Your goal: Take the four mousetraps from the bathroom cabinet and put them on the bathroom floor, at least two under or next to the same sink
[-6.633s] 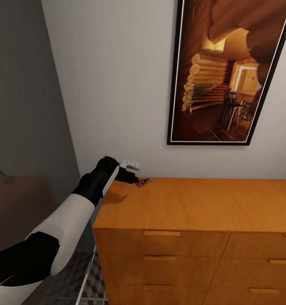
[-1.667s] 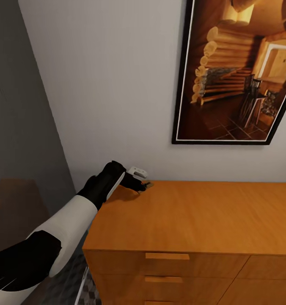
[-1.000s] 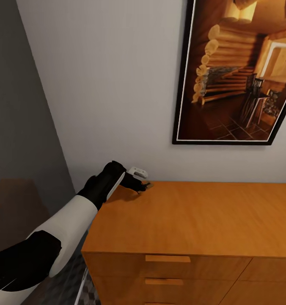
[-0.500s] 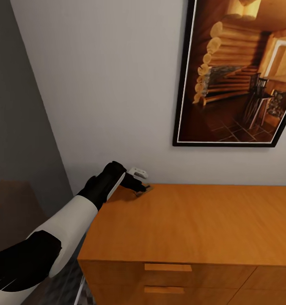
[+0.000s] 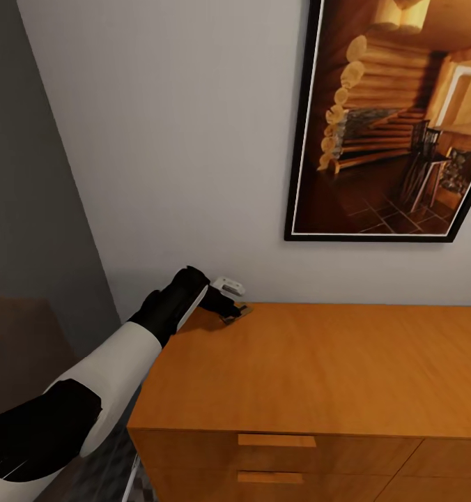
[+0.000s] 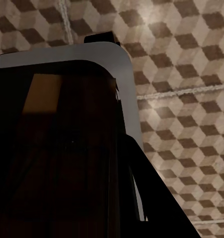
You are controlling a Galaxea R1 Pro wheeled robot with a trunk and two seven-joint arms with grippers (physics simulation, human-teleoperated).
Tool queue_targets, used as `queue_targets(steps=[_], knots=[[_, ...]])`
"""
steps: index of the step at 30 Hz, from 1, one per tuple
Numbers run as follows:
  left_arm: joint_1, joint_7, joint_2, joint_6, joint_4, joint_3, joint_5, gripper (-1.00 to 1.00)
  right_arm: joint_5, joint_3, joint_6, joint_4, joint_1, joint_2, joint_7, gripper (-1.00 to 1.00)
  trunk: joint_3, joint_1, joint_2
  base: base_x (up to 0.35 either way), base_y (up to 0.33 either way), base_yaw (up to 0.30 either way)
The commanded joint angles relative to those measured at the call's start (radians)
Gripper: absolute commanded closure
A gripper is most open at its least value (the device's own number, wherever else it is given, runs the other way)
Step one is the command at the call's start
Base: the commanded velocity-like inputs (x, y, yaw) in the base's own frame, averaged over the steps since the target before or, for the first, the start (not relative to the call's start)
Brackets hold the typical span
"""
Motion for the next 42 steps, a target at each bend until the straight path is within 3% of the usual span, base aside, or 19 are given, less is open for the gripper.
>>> queue_targets(steps=[1, 26, 31, 33, 42], knots=[[-0.001, -0.002, 0.000, 0.004, -0.001, -0.002, -0.001, -1.00, -0.001, -0.007, -0.002, 0.001, -0.001, 0.000, 0.006, 1.00, -0.001, 0.000, -0.001, 0.000, 0.000, 0.000], [-0.001, -0.004, -0.006, 0.005, 0.000, -0.007, -0.001, -1.00, -0.001, -0.007, -0.012, 0.001, -0.001, 0.001, 0.006, 1.00, -0.001, 0.000, -0.001, 0.000, 0.000, 0.000], [-0.001, -0.024, -0.006, 0.005, 0.000, -0.007, -0.001, -1.00, -0.001, -0.006, -0.012, 0.001, -0.001, 0.001, 0.006, 1.00, -0.001, 0.000, -0.001, 0.000, 0.000, 0.000], [-0.001, -0.064, -0.006, 0.004, 0.000, -0.007, -0.001, -1.00, -0.001, -0.006, -0.012, 0.001, -0.001, 0.001, 0.006, 1.00, -0.001, 0.000, -0.001, 0.000, 0.000, 0.000], [-0.001, -0.084, -0.003, 0.003, -0.004, -0.007, -0.001, -1.00, -0.001, -0.006, -0.016, 0.001, -0.001, 0.001, 0.006, 1.00, -0.001, 0.000, -0.001, 0.000, 0.000, 0.000]])
